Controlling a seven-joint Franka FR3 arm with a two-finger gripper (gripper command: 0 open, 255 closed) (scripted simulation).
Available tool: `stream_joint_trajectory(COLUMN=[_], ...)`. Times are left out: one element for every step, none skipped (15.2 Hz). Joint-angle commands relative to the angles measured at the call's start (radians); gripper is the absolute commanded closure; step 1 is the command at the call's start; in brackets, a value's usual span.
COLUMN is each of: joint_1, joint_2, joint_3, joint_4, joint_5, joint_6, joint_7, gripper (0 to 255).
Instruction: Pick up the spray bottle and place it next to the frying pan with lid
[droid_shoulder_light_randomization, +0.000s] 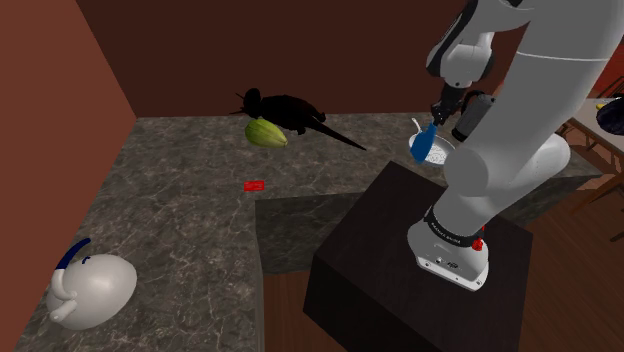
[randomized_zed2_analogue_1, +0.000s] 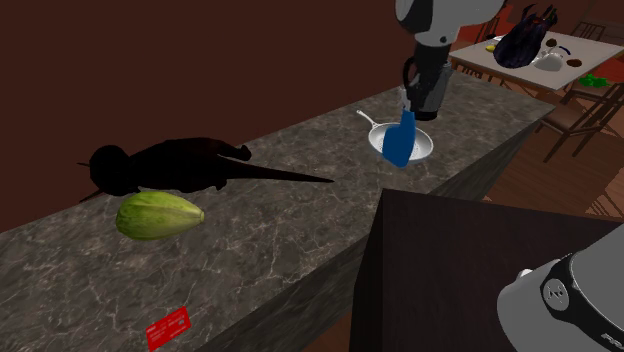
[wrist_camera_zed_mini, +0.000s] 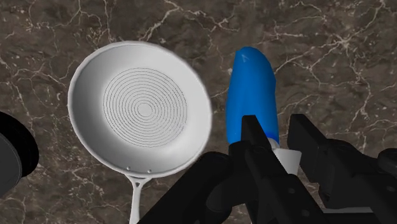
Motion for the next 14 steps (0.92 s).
stream_joint_trajectory(joint_1=[-0.010,-0.016,-0.022,-0.029,-0.035,-0.042,-0.049,-0.057,-0.063,-0.063,-0.063,-0.063,-0.063,-0.063], joint_2=[0.025,0.038,0.052,0.065,0.078,0.091,0.105,0.118,0.129,0.129,0.129,0.129,0.129,0.129], joint_3=[0.014,0.021,0.029,0.038,0.047,0.056,0.065,0.075,0.083,0.083,0.083,0.083,0.083,0.083], joint_4=[-0.005,-0.005,-0.005,-0.004,-0.004,-0.003,-0.002,0.000,0.001,0.001,0.001,0.001,0.001,0.001], joint_5=[0.026,0.039,0.052,0.065,0.078,0.090,0.103,0.115,0.125,0.125,0.125,0.125,0.125,0.125], joint_6=[0.026,0.038,0.049,0.060,0.071,0.082,0.093,0.103,0.112,0.112,0.112,0.112,0.112,0.112], joint_7=[-0.017,-0.025,-0.034,-0.042,-0.050,-0.059,-0.067,-0.075,-0.081,-0.081,-0.081,-0.081,-0.081,-0.081], gripper=[255,255,255,255,255,255,255,255,255,255,255,255,255,255])
